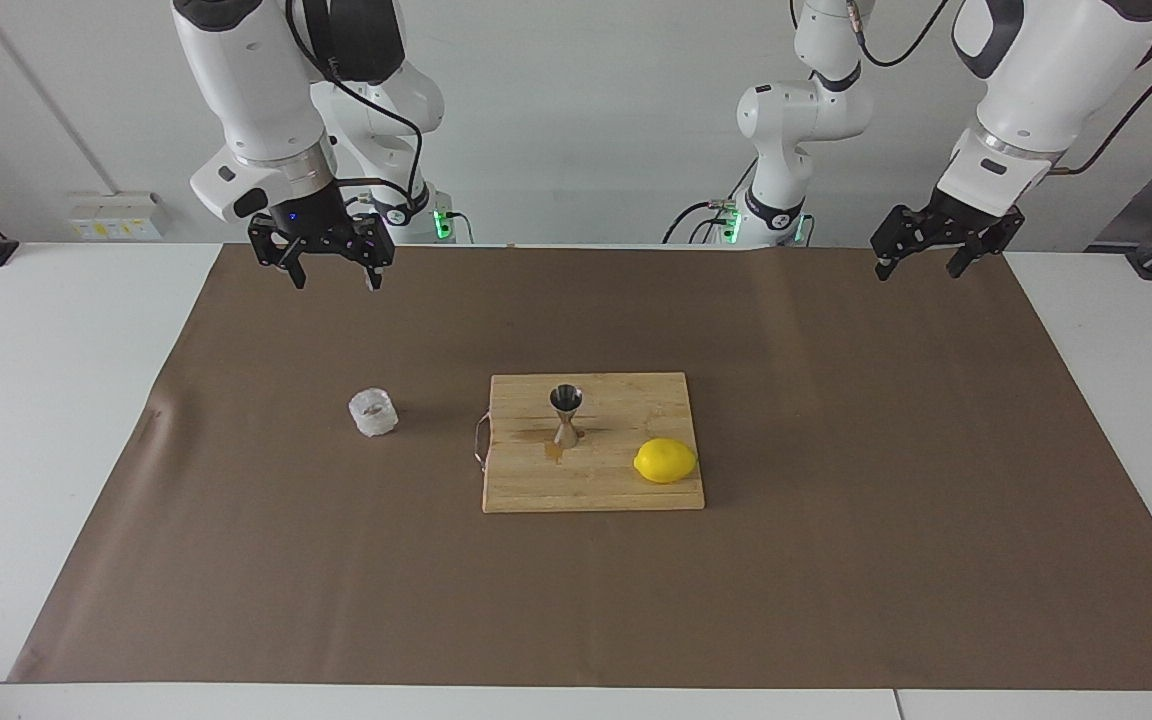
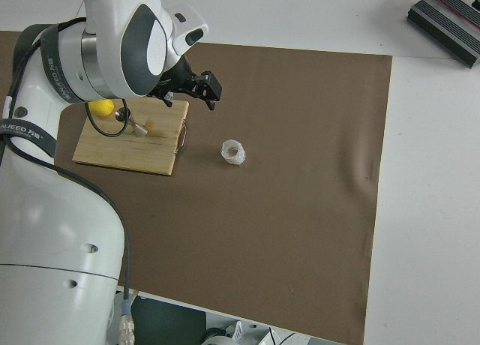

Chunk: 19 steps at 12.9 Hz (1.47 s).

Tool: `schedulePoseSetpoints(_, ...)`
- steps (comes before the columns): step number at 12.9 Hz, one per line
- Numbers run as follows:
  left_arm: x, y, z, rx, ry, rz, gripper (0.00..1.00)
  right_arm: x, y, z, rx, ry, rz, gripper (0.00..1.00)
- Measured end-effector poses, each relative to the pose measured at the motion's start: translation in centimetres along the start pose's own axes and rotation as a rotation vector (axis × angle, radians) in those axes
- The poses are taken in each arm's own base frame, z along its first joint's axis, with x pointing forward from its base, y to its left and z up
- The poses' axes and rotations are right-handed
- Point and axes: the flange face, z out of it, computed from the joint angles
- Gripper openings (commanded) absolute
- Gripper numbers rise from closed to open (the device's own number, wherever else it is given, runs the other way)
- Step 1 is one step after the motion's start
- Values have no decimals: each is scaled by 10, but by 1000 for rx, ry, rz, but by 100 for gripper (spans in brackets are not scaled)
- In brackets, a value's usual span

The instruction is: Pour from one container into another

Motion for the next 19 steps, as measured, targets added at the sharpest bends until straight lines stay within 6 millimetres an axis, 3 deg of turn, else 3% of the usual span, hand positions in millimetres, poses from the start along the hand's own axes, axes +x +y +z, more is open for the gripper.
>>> schedulePoseSetpoints(3,0,0,0,0,0,0,100,1,6,-3,1,9,8,100)
schedulePoseSetpoints(9,0,0,0,0,0,0,100,12,39,-8,6,14,31,100)
schedulePoseSetpoints(15,0,0,0,0,0,0,100,11,29,-16,6,8,11,100)
schedulePoseSetpoints(19,0,0,0,0,0,0,100,11,38,-16,6,6,28,100)
